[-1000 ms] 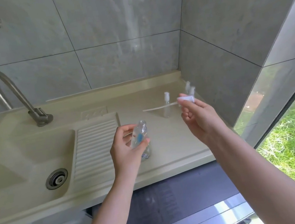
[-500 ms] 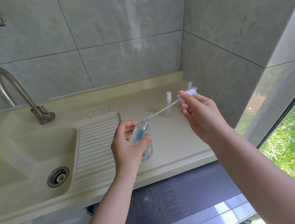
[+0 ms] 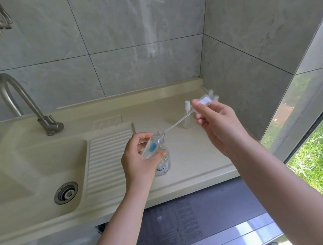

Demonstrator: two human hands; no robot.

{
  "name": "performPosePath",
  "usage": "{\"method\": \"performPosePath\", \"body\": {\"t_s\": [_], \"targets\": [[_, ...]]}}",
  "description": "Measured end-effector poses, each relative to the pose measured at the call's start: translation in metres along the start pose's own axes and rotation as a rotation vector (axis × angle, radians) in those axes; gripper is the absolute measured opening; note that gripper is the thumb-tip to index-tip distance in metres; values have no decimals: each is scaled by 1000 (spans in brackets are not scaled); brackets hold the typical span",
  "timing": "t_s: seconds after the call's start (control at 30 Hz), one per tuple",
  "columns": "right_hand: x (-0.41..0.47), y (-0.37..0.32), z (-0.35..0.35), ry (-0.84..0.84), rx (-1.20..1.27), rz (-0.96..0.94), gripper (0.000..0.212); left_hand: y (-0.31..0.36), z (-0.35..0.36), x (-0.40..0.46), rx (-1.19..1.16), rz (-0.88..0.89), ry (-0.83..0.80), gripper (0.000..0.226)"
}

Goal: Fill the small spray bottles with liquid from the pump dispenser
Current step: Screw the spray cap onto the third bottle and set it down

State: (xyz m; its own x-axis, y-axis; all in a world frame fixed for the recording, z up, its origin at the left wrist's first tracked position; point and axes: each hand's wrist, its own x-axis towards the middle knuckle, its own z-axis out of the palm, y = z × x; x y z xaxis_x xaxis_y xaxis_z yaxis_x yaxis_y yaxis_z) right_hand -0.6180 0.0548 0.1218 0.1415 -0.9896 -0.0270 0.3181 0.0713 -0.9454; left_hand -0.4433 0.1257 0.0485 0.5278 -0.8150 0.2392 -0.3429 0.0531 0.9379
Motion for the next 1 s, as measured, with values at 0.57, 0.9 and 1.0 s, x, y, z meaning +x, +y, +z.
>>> {"method": "performPosePath", "body": {"t_s": [0.57,0.9,1.0], "targets": [[1,2,0,-50,-106,-6,11,6,0,1,-37,-11,-24,46],[2,6,6,-316,-624,-158,42,21,4,-3,-97,2,-135,49],[3,-6,5,-443,-671,-174,44,23,2,-3,-107,10,-165,49]]}}
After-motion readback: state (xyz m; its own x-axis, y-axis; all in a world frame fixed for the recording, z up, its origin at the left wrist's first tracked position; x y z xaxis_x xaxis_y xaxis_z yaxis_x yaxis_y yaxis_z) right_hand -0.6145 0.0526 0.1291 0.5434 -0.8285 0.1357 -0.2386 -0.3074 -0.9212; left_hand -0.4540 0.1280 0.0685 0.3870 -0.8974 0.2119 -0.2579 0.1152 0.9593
